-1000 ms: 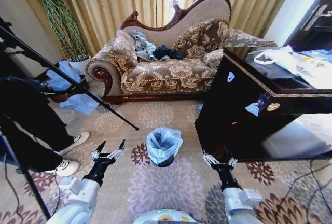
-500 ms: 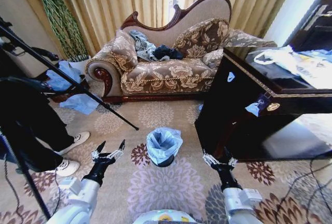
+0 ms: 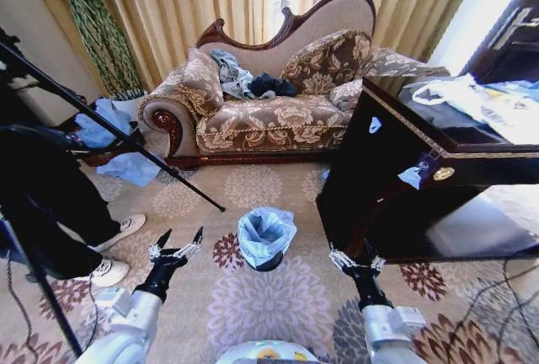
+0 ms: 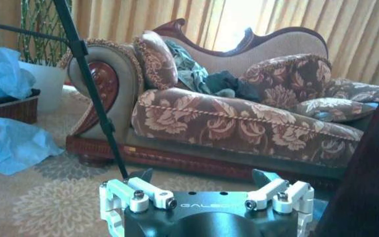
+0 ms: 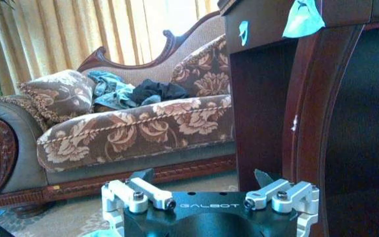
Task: Place a garbage bag over the trash bin.
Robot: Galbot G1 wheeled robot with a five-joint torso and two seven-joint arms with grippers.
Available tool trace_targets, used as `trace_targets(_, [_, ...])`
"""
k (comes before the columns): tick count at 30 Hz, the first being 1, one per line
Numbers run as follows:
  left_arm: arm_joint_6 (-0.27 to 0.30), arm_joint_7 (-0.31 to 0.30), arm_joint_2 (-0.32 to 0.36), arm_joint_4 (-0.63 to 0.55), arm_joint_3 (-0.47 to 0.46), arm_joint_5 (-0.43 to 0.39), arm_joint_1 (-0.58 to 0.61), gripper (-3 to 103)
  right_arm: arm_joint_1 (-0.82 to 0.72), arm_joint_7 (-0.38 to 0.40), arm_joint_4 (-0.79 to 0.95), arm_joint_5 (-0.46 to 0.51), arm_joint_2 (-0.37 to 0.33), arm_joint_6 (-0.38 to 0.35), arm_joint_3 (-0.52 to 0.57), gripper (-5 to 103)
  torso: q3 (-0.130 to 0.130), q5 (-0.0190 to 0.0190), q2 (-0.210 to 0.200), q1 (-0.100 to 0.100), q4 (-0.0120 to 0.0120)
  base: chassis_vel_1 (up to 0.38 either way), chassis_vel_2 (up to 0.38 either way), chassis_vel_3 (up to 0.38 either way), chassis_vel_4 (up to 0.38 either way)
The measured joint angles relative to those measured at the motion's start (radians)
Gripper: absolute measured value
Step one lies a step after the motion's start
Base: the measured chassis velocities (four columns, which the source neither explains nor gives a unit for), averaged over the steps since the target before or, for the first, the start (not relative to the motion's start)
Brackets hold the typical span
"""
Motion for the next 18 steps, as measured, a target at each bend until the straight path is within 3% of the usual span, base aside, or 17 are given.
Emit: trace_targets(18, [0.000,0.000,0.000,0.000,0.000,0.000,0.000,100,0.000,0.000,0.000,0.000,0.000,0.000,0.000,100,0.000,0.0000,0.000,0.000,0.0000,0.000,0.000,0.000,0.000])
